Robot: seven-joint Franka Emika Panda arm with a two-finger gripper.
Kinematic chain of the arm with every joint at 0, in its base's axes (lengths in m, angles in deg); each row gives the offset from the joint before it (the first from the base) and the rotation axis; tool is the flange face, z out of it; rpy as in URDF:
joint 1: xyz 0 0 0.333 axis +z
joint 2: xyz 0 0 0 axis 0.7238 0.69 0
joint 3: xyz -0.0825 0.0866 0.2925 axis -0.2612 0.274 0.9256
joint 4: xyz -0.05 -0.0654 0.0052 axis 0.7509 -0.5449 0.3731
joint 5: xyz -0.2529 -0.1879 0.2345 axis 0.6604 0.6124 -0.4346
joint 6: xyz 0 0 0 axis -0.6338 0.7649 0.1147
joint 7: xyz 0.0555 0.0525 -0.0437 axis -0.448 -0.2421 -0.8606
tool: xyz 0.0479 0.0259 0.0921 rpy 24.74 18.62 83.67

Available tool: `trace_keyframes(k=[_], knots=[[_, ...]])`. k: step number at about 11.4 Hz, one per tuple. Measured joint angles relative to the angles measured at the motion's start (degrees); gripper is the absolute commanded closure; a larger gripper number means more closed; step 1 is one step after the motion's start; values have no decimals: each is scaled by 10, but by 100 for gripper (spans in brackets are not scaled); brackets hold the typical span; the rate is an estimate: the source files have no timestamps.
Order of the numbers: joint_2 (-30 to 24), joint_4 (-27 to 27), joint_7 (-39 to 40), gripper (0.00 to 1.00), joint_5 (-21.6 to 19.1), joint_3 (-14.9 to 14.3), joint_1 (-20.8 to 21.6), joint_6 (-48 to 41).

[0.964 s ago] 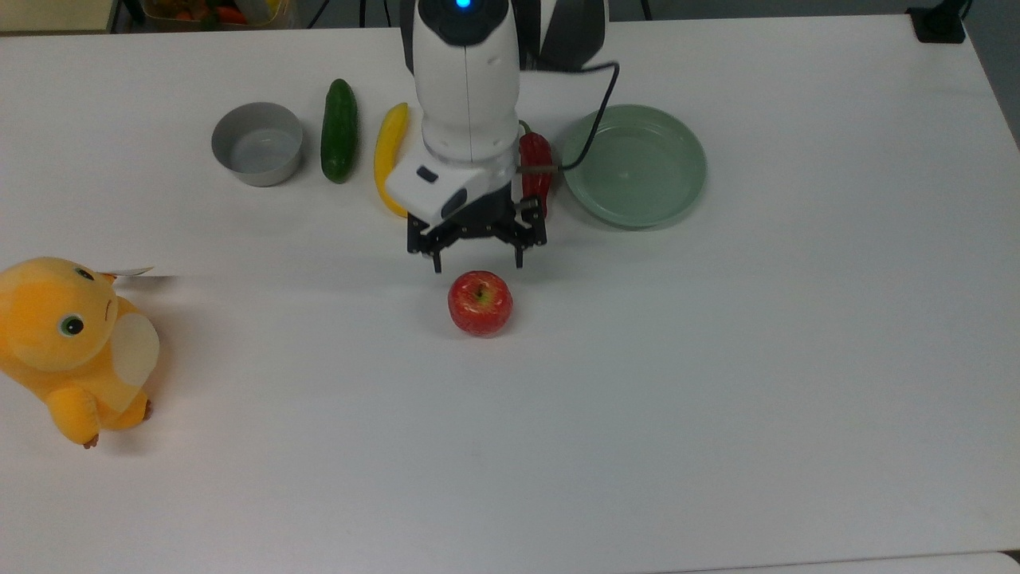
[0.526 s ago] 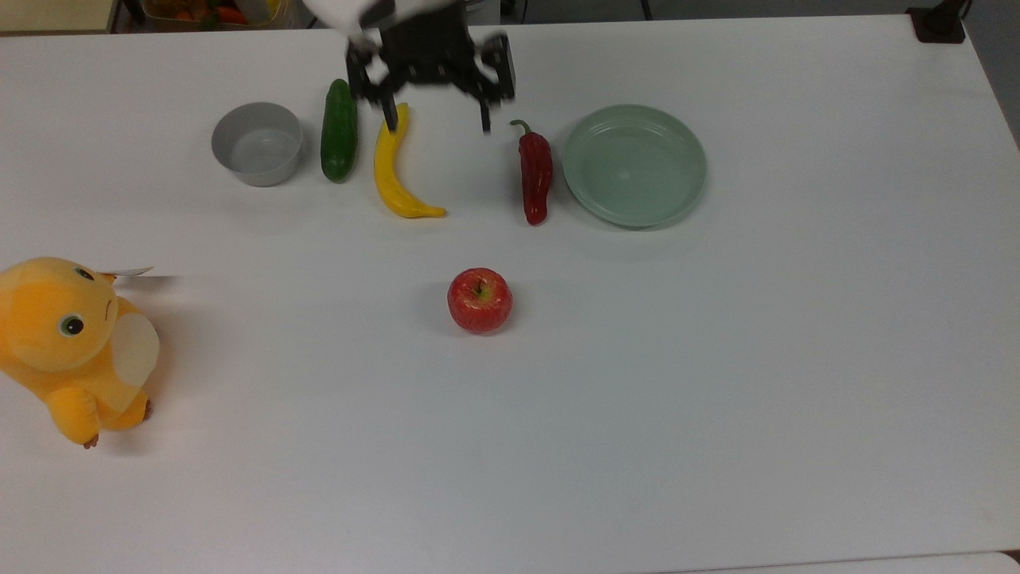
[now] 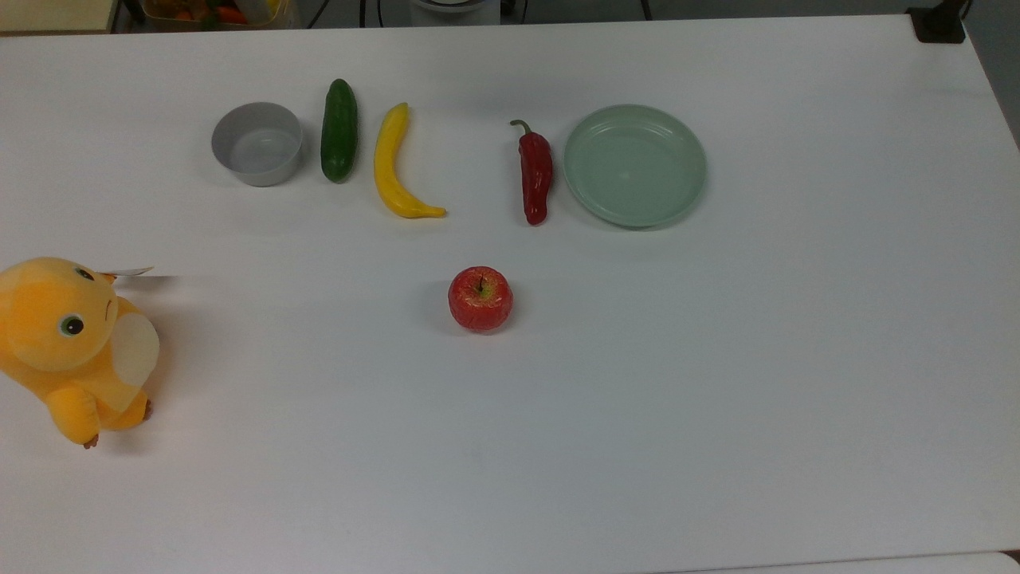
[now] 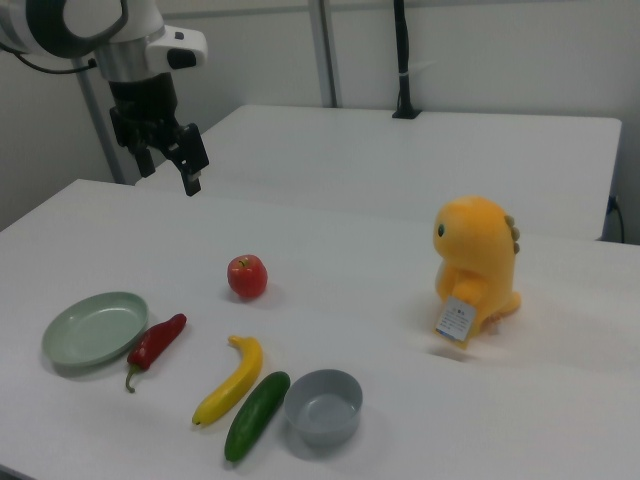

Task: Red apple placed in the center of the desktop

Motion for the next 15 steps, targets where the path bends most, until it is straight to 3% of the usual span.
trace_keyframes(k=[2,5,11,15], knots=[[-8,4,0,0,0,8,-20,-7],[-8,22,0,0,0,46,-48,-5],[3,27,89,0,10,50,-53,57],[22,27,98,0,29,97,-70,80]])
